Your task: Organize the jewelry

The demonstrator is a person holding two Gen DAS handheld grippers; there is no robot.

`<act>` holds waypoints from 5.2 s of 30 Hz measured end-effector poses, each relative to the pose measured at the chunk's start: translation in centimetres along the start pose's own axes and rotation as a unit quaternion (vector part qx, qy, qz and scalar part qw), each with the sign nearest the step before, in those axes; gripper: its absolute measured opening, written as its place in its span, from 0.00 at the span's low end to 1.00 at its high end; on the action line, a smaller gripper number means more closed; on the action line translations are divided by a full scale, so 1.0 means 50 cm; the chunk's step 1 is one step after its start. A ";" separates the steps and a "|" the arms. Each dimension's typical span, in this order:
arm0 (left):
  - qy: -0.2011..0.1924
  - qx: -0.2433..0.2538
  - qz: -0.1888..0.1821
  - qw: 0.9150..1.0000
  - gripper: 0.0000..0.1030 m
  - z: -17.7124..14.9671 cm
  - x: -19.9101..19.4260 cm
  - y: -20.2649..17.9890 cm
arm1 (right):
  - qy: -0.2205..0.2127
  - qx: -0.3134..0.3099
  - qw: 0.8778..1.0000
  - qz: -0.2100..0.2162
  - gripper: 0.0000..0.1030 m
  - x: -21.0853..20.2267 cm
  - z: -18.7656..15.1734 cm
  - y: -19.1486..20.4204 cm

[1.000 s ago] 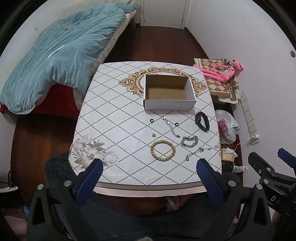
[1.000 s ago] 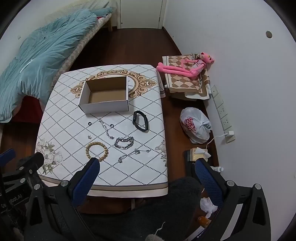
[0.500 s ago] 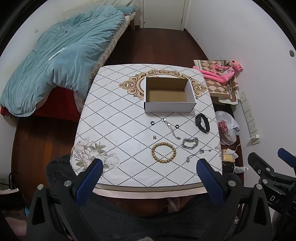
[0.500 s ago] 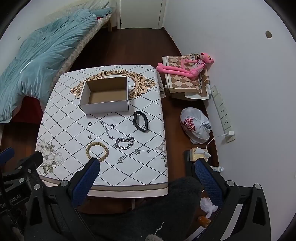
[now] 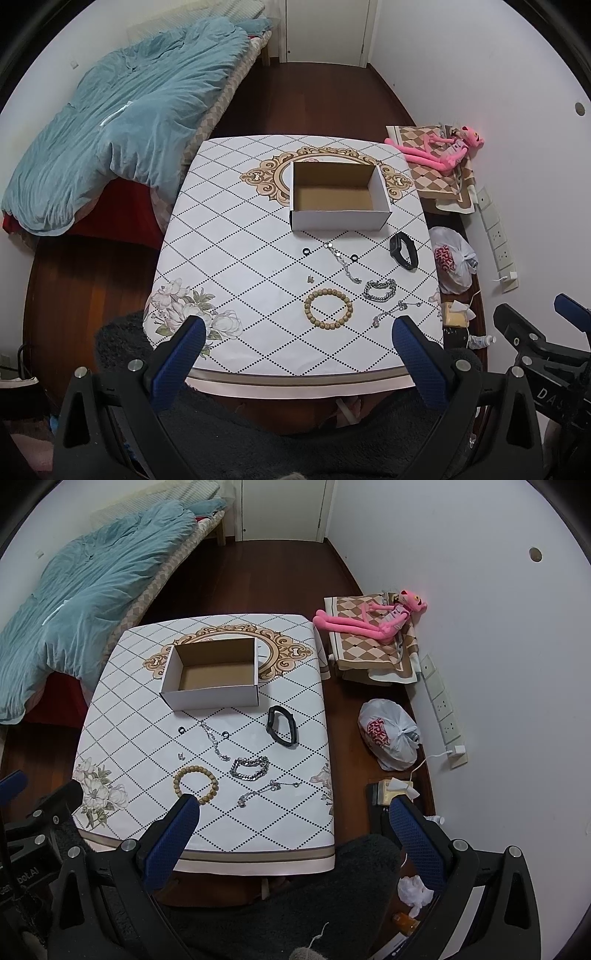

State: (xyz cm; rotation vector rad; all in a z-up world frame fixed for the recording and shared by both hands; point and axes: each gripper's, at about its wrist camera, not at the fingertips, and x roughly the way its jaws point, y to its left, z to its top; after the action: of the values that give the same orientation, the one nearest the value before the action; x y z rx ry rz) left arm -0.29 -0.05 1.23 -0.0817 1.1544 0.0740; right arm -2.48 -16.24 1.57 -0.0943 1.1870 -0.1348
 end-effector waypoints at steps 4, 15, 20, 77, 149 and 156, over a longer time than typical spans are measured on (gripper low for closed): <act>0.000 0.000 0.000 1.000 1.00 0.000 0.000 0.002 | 0.000 0.000 1.000 -0.001 1.00 -0.001 0.000 0.000; -0.003 0.002 -0.003 1.000 1.00 0.002 -0.003 0.000 | -0.004 0.001 1.000 -0.003 1.00 -0.008 0.003 0.001; -0.007 0.001 -0.004 1.000 1.00 0.000 -0.011 -0.004 | -0.005 0.001 1.000 -0.004 1.00 -0.011 0.004 -0.002; 0.064 0.027 0.081 0.994 1.00 0.012 0.309 0.036 | 0.118 0.078 0.989 0.043 0.96 0.362 -0.027 -0.002; -0.028 0.047 -0.115 0.992 0.06 0.187 0.265 0.017 | -0.001 0.062 0.977 0.204 0.10 0.251 0.177 0.035; -0.049 0.049 -0.125 0.990 0.06 0.310 0.279 0.015 | -0.047 0.033 0.978 0.199 0.10 0.230 0.318 0.057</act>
State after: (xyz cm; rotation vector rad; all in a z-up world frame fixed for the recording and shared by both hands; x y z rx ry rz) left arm 19.35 2.54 -5.33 -0.1332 1.0397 -0.1981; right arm 16.67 -15.15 -3.49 0.1939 1.0840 0.1804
